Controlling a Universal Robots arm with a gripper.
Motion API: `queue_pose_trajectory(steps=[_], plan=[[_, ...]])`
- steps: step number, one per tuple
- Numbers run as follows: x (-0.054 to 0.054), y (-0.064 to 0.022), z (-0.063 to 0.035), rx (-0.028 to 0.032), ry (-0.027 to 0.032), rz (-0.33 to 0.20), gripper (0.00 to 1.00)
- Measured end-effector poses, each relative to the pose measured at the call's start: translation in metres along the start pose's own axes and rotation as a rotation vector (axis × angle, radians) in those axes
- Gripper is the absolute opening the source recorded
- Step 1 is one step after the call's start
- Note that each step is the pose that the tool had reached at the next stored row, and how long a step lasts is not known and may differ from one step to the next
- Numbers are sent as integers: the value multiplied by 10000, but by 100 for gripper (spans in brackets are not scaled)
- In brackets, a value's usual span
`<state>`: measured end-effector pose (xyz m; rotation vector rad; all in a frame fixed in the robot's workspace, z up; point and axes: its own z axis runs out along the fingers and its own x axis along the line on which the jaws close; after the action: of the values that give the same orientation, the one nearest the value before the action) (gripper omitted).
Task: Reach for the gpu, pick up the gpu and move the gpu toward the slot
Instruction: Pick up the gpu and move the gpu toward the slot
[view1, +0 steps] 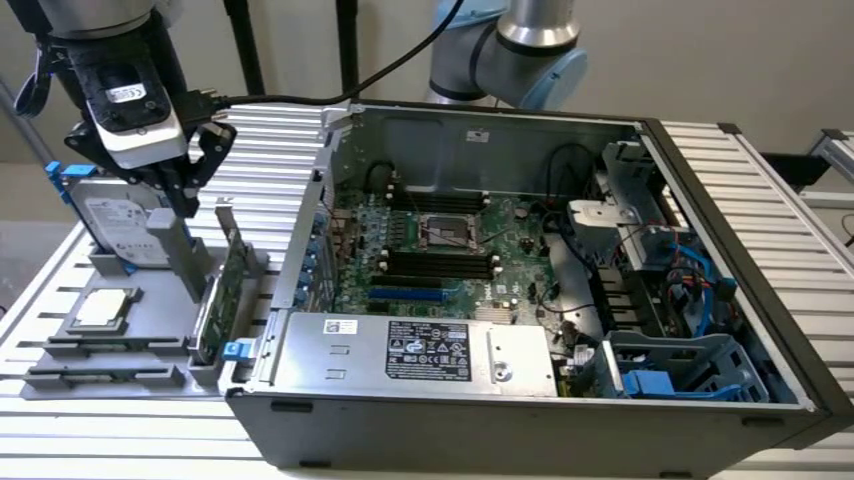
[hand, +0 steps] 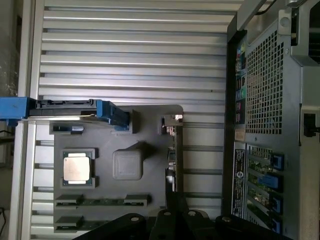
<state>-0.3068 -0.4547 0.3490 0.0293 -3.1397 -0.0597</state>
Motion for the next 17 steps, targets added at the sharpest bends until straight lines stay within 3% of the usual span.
queue_pose_trajectory(steps=[2, 3, 6, 10, 17], plan=[[0, 0, 0, 0, 0, 0, 18], [0, 0, 0, 0, 0, 0, 30], [0, 0, 0, 0, 0, 0, 36], [0, -1, 9, -1, -1, 0, 54], [26, -55, 124, 1, 1, 1, 54]])
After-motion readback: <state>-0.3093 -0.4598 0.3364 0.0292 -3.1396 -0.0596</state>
